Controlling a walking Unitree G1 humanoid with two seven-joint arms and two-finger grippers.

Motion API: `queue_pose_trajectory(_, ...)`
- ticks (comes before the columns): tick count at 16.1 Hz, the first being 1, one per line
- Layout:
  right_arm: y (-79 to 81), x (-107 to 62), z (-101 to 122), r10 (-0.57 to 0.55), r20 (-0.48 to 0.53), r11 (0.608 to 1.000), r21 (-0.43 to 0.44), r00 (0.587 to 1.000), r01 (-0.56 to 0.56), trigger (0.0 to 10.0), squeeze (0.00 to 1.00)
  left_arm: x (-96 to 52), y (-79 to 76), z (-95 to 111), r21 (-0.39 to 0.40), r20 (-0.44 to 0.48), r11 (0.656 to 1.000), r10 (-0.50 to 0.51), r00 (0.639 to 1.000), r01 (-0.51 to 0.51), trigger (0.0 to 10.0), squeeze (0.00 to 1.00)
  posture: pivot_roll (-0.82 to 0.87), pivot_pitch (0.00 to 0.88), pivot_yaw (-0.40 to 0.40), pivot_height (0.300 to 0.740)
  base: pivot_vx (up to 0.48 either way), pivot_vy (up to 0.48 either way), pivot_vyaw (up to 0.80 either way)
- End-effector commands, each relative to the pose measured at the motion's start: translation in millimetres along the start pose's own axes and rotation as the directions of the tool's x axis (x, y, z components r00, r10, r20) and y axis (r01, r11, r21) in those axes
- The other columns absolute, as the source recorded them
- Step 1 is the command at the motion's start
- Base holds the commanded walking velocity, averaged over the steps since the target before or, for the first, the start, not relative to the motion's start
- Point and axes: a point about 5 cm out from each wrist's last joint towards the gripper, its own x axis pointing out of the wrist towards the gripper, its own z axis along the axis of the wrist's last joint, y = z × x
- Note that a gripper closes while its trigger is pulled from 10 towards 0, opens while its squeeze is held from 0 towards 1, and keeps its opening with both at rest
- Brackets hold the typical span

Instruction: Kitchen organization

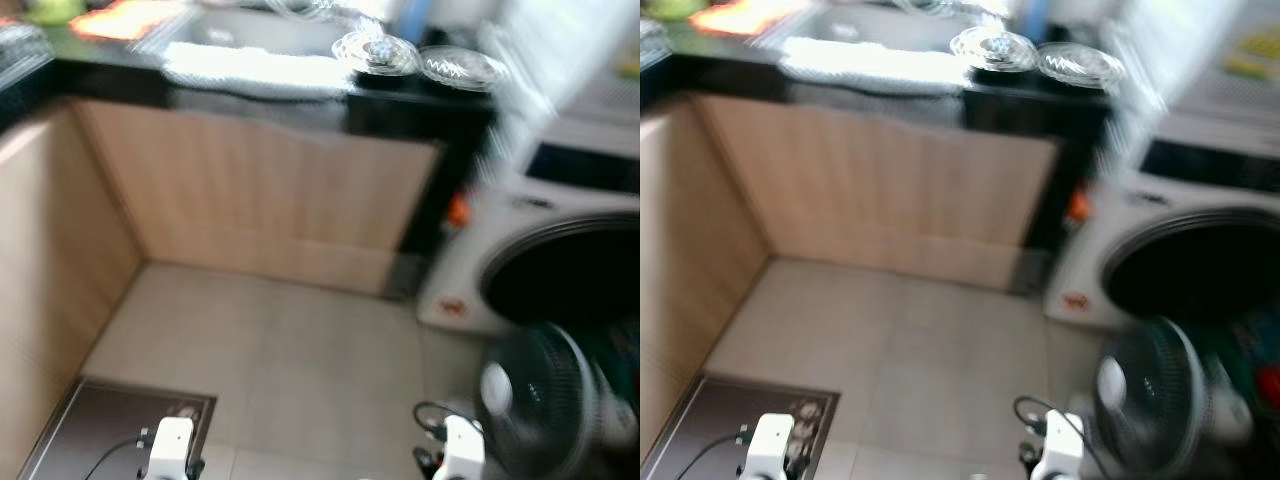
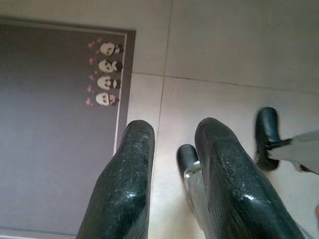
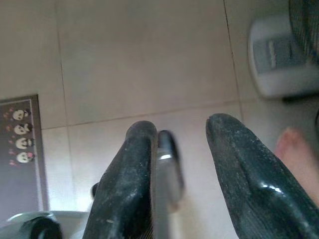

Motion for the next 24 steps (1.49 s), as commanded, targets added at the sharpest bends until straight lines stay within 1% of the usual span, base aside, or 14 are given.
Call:
queue_pose_trajectory(1, -5.1, -0.2, 3.2, -0.014, 0.006, 1.000, 0.000, 1.000, 0.014, 10.0, 0.00, 0.1, -3.0, -3.1, -0.013, -0.017, 1.000, -0.003, 1.000, 0.002, 10.0, 0.00, -0.07, 0.090, -0.018, 0.740, 0.000, 0.000, -0.79)
queue_pose_trajectory(4, -3.9, 0.4, 5.0, -0.008, 0.009, 1.000, -0.004, 1.000, 0.008, 10.0, 0.00, 0.0, -4.8, -4.5, -0.019, -0.021, 1.000, -0.002, 1.000, 0.001, 10.0, 0.00, -0.06, 0.084, -0.028, 0.740, 0.000, 0.000, -0.79)
queue_pose_trajectory(7, -3.1, 0.7, 7.0, -0.004, 0.019, 1.000, 0.002, 1.000, 0.004, 10.0, 0.00, 0.3, -6.1, -4.8, -0.034, -0.025, 0.999, 0.000, 1.000, -0.001, 10.0, 0.00, -0.06, 0.082, -0.033, 0.740, 0.000, 0.000, 0.00)
queue_pose_trajectory(12, -2.2, 0.8, 7.1, 0.006, 0.020, 1.000, 0.002, 1.000, -0.006, 10.0, 0.00, 0.3, -6.8, -6.3, -0.030, -0.038, 1.000, 0.002, 0.999, -0.003, 10.0, 0.00, -0.06, 0.069, -0.035, 0.740, 0.000, 0.000, 0.00)
queue_pose_trajectory(16, -3.5, 0.7, 7.8, 0.004, 0.017, 1.000, -0.031, 1.000, -0.004, 10.0, 0.00, 0.6, -7.8, -5.6, -0.030, -0.039, 1.000, -0.002, 0.999, 0.001, 10.0, 0.00, -0.07, 0.063, -0.035, 0.740, 0.260, 0.000, 0.00)
queue_pose_trajectory(17, -4.0, 0.5, 6.9, 0.008, 0.010, 0.999, -0.051, 1.000, -0.007, 10.0, 0.00, 0.8, -8.3, -5.4, -0.032, -0.038, 0.999, -0.003, 0.999, 0.002, 10.0, 0.00, -0.06, 0.056, -0.038, 0.740, 0.274, 0.000, 0.00)
queue_pose_trajectory(19, -4.3, 0.2, 4.8, 0.009, -0.005, 0.997, -0.072, 1.000, -0.009, 10.0, 0.00, 0.9, -8.9, -5.2, -0.036, -0.038, 0.999, -0.005, 0.999, 0.003, 10.0, 0.00, -0.06, 0.055, -0.040, 0.740, 0.277, 0.000, 0.60)
queue_pose_trajectory(20, -2.9, 0.0, 2.4, 0.015, -0.013, 0.997, -0.069, 1.000, -0.016, 10.0, 0.00, 0.9, -8.9, -5.1, -0.036, -0.037, 0.999, -0.007, 0.999, 0.006, 10.0, 0.00, -0.07, 0.055, -0.039, 0.740, 0.285, 0.000, 0.80)
queue_pose_trajectory(21, -2.7, -0.1, 1.9, 0.008, -0.003, 1.000, -0.029, 1.000, -0.008, 10.0, 0.00, 0.8, -8.8, -5.3, -0.034, -0.040, 0.999, -0.009, 0.999, 0.008, 10.0, 0.00, -0.07, 0.055, -0.037, 0.740, 0.292, 0.000, 0.00)
queue_pose_trajectory(22, -2.4, -0.2, 1.5, 0.014, -0.007, 0.999, -0.047, 1.000, -0.014, 10.0, 0.00, 0.8, -8.9, -5.7, -0.030, -0.043, 1.000, -0.010, 0.999, 0.009, 10.0, 0.00, -0.07, 0.051, -0.037, 0.740, 0.296, 0.000, 0.00)
queue_pose_trajectory(24, -3.0, -0.3, 1.3, 0.012, -0.010, 0.999, -0.045, 1.000, -0.013, 10.0, 0.00, 0.8, -9.1, -5.9, -0.029, -0.044, 1.000, -0.012, 0.999, 0.011, 10.0, 0.00, -0.07, 0.050, -0.037, 0.740, 0.296, 0.000, 0.00)
